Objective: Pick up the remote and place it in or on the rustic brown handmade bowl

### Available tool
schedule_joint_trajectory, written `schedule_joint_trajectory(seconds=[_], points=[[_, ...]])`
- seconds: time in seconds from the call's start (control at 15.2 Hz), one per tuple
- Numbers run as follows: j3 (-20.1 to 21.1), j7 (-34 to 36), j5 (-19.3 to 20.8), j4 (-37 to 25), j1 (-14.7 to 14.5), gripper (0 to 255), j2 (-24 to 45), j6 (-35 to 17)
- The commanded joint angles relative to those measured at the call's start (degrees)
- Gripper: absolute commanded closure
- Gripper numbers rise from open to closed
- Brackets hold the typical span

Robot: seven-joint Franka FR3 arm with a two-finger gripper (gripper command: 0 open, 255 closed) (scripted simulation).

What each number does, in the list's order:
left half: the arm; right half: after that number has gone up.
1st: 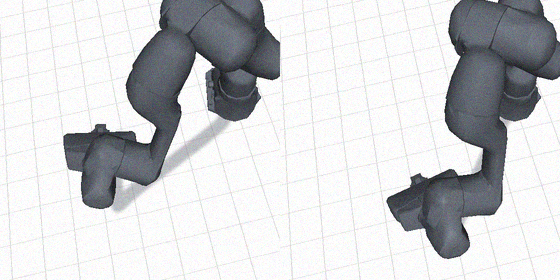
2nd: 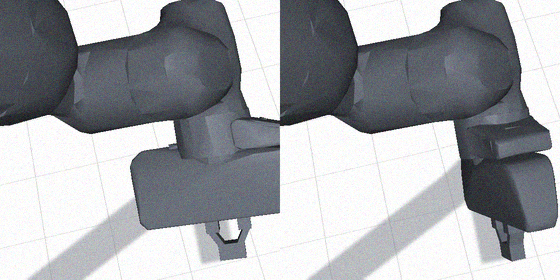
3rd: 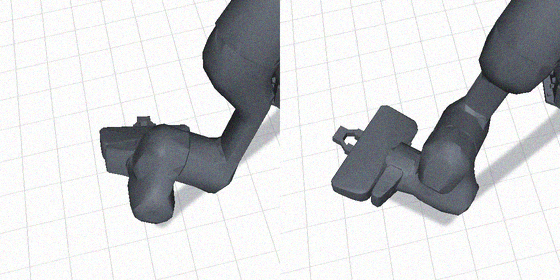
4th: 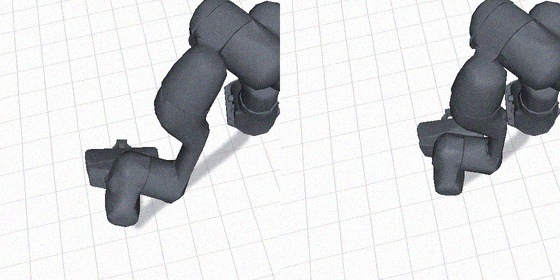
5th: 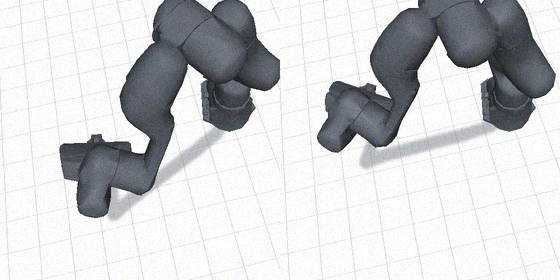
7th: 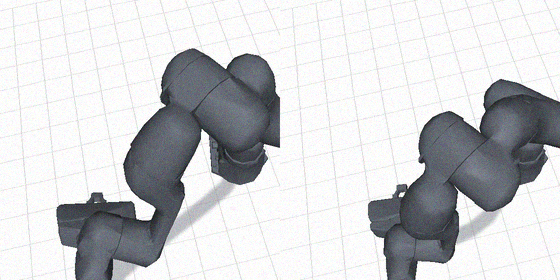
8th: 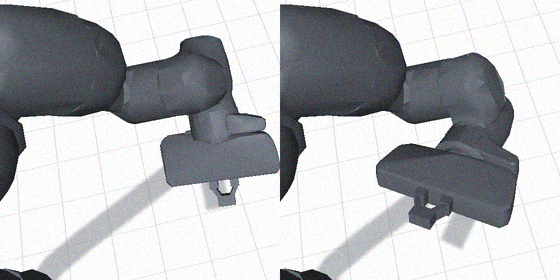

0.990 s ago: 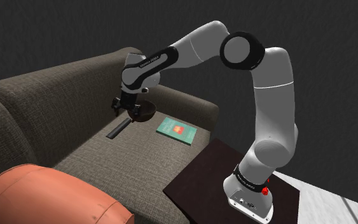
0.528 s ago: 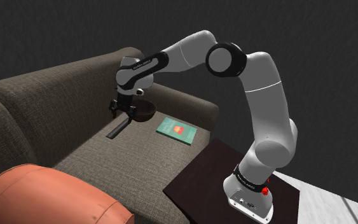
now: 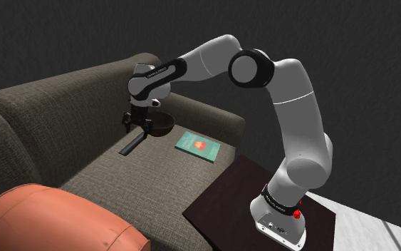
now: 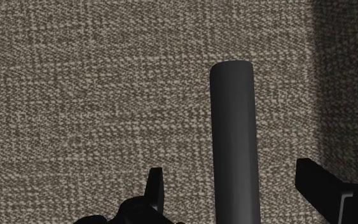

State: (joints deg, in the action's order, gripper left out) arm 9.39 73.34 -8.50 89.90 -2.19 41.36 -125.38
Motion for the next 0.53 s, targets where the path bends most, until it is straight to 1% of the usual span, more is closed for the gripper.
schedule_joint_trajectory(seconds=[0.0,0.2,0.26,0.46], points=[[0.1,-0.5,-0.6,0.9,-0.8,0,5.7,-11.7],[-0.2,-0.7,-1.0,0.8,-1.1,0,5.6,-11.7],[-0.3,-1.0,-1.0,0.8,-0.9,255,5.9,-11.8],[-0.4,-1.4,-1.0,0.2,-0.5,255,6.0,-11.2]])
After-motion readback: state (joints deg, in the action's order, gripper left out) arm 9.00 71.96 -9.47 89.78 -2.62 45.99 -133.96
